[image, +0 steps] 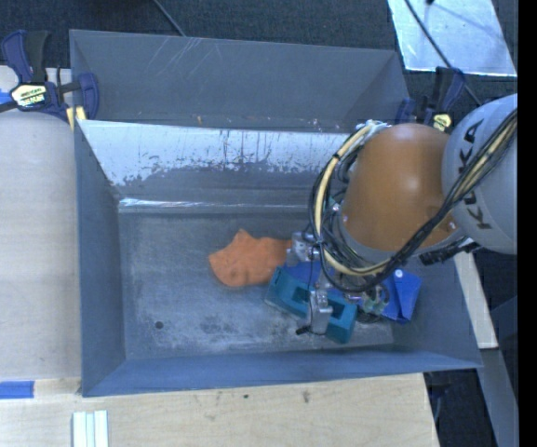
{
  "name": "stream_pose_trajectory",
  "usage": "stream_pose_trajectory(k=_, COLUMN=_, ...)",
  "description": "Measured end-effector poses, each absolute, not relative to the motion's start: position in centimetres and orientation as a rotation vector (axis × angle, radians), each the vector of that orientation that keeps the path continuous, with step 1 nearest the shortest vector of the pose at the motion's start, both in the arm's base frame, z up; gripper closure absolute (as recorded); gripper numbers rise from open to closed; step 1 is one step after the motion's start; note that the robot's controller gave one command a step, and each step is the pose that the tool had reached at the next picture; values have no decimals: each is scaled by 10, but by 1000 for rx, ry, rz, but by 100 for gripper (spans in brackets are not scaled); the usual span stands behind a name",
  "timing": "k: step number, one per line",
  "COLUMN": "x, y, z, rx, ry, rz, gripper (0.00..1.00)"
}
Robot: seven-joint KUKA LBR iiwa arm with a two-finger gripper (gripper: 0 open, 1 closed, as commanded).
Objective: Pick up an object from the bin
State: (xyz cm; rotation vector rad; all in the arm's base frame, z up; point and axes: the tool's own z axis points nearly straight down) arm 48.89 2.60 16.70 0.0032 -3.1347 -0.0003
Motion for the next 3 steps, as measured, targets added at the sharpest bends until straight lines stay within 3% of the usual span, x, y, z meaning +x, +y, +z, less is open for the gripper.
stream_pose_trajectory(k=1, x=491, y=26, z=171, rx=2, ry=-3143, rz=-1, gripper=0)
stream_pose_trajectory(k=2, x=518, y=28, z=120, rx=-68, ry=-3150, rz=-2, gripper=0)
stream_pose_trajectory(k=3, x=551, y=19, z=71, rx=-125, ry=-3140, rz=-9, gripper=100)
